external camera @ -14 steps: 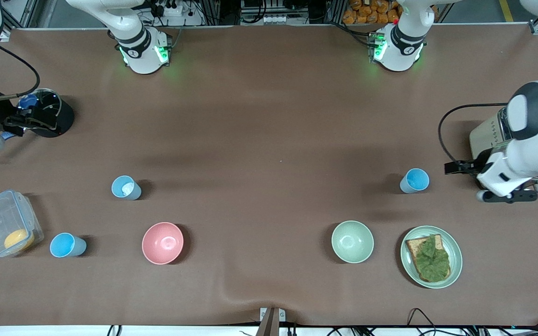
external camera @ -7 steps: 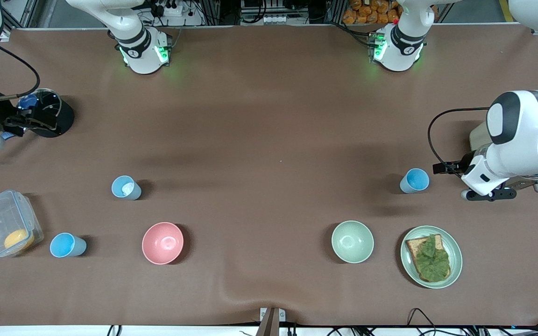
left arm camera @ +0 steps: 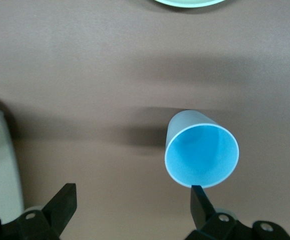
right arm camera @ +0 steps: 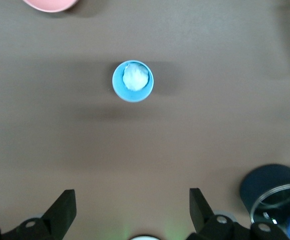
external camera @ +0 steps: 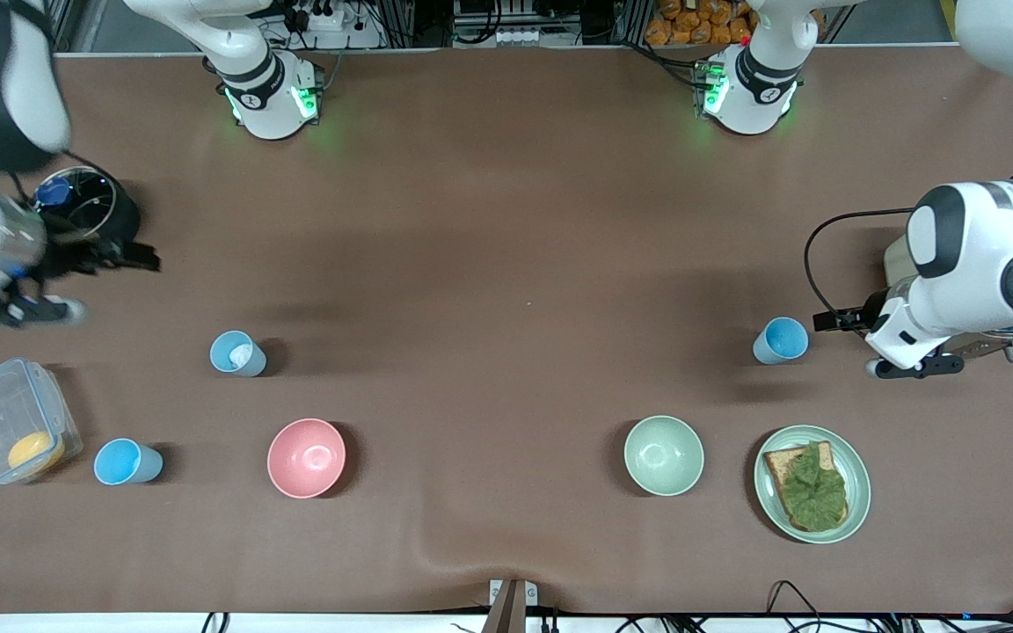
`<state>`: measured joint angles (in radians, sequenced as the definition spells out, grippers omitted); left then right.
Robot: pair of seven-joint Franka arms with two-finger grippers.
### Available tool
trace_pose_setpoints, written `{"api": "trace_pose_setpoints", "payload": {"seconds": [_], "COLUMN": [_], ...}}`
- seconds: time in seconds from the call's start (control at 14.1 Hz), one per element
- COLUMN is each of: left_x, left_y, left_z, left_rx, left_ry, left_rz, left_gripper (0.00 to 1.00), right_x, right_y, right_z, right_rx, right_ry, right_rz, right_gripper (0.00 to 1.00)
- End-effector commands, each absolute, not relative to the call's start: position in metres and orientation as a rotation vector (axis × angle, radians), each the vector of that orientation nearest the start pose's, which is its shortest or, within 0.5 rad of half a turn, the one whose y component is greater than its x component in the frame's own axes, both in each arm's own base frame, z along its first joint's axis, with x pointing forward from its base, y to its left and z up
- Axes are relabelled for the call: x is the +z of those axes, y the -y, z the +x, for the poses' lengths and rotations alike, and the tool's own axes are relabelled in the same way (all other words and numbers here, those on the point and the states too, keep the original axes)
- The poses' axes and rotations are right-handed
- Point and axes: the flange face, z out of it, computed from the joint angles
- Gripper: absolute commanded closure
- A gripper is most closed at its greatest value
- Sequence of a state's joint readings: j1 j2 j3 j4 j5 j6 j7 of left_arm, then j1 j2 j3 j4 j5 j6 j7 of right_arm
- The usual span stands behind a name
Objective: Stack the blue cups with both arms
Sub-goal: 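Grasp a blue cup with the right gripper while the left gripper grasps another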
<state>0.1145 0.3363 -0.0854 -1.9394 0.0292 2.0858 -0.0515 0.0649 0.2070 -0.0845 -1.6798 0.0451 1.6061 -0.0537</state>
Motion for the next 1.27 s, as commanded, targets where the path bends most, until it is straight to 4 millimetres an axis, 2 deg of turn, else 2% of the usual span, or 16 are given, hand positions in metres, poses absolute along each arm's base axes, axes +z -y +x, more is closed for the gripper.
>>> {"api": "trace_pose_setpoints", "payload": {"seconds": [0.0,0.21,0.28,0.42,0.78,0.85,0.92,0.99,1.13,1.2], "left_x": [0.274,0.259,0.253,0.238,0.225,0.223,0.22,0.218,0.219,0.22], "left_y": [-0.014,-0.014,-0.014,-0.012,0.006,0.006,0.006,0.006,0.004,0.004], "left_z": [0.598,0.598,0.598,0.598,0.603,0.602,0.602,0.601,0.601,0.601], "left_rx": [0.289,0.297,0.311,0.331,0.295,0.297,0.304,0.311,0.309,0.307], "left_ry": [0.135,0.134,0.134,0.141,0.155,0.155,0.158,0.158,0.162,0.162], "left_rz": [-3.116,-3.118,-3.118,-3.119,-3.119,-3.119,-3.119,-3.119,-3.118,-3.118], "left_gripper": [0.0,0.0,0.0,0.0,0.0,0.27,0.69,1.0,1.0,1.0], "right_x": [0.404,0.346,0.337,0.315,0.251,0.242,0.236,0.229,0.217,0.217], "right_y": [0.003,0.004,0.003,0.016,0.026,0.026,0.027,0.031,0.034,0.035], "right_z": [0.599,0.608,0.612,0.619,0.622,0.623,0.623,0.622,0.621,0.622], "right_rx": [0.43,0.363,0.347,0.318,0.374,0.375,0.38,0.396,0.422,0.424], "right_ry": [0.006,-0.032,-0.03,-0.047,-0.053,-0.054,-0.056,-0.066,-0.073,-0.075], "right_rz": [-3.071,-3.053,-3.058,-3.064,-3.069,-3.071,-3.073,-3.07,-3.067,-3.067], "right_gripper": [0.0,0.0,0.0,0.0,0.0,0.0,0.07,0.23,0.68,0.88]}}
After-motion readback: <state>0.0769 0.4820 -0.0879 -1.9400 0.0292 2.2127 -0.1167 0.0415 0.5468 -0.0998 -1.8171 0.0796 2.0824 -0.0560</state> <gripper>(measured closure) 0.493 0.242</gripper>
